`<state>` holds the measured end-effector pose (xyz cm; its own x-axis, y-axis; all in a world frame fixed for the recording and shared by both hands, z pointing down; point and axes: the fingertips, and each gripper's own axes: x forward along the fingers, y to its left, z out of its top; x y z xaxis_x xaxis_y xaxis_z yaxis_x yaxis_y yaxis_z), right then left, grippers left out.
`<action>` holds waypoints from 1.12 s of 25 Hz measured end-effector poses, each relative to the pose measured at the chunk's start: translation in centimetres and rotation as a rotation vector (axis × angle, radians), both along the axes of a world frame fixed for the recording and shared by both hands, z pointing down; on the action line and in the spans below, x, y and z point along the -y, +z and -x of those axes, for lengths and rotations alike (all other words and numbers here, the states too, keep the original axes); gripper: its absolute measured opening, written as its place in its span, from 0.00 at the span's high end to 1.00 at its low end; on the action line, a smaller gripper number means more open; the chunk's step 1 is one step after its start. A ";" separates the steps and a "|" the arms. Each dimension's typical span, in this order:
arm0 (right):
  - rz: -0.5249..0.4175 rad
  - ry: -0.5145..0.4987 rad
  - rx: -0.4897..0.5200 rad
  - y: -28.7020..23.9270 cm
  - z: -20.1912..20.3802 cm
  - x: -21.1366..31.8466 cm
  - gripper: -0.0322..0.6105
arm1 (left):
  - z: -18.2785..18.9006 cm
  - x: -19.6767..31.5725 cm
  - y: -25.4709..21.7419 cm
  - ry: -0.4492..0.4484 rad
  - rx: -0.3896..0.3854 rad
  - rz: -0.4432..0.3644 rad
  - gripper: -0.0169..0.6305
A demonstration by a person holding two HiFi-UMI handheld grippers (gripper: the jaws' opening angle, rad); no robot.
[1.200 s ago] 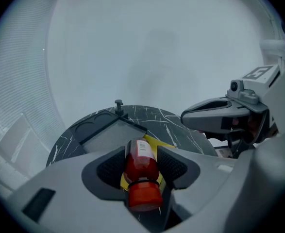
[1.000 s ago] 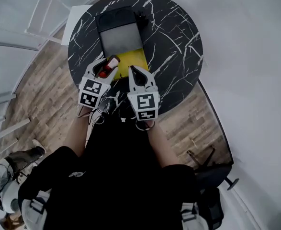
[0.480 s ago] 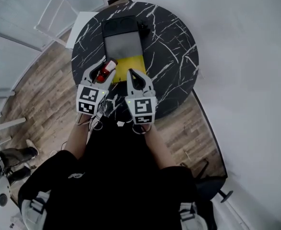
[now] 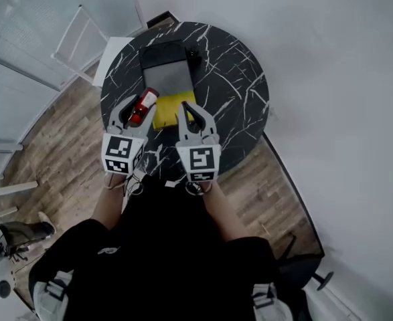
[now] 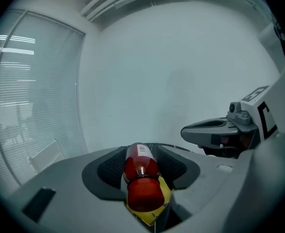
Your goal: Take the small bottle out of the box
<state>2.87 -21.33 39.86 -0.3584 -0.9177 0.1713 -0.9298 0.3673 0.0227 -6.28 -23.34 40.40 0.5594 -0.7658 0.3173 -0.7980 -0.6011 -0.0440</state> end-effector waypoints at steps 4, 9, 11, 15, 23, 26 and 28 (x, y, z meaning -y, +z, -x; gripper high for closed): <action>-0.037 0.015 0.000 -1.4 -0.5 -0.4 0.96 | -0.4 -0.6 -1.9 0.007 -0.028 -0.033 0.67; -0.092 0.036 0.004 -3.5 -1.0 -0.6 0.96 | -0.5 -0.8 -4.8 0.004 -0.047 -0.100 0.67; -0.114 0.054 -0.002 -4.2 -1.4 -0.6 0.96 | -0.2 -0.7 -6.0 -0.010 -0.059 -0.131 0.67; -0.134 0.078 0.003 -5.4 -2.1 -0.5 0.96 | 0.4 -0.9 -7.5 -0.032 -0.089 -0.166 0.67; -0.151 0.080 -0.032 -6.9 -2.2 -0.7 0.96 | 1.1 -0.8 -8.0 -0.047 -0.111 -0.173 0.67; -0.161 0.095 -0.031 -7.3 -2.5 -0.7 0.96 | 0.9 -0.8 -8.5 -0.050 -0.121 -0.179 0.67; -0.163 0.099 -0.025 -7.6 -2.7 -0.7 0.96 | 0.9 -0.7 -8.9 -0.052 -0.129 -0.187 0.67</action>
<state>5.61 -20.65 32.27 -0.2627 -0.9646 0.0249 -0.9596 0.2639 0.0982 -7.19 -22.59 31.54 0.5442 -0.8335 0.0958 -0.8340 -0.5499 -0.0461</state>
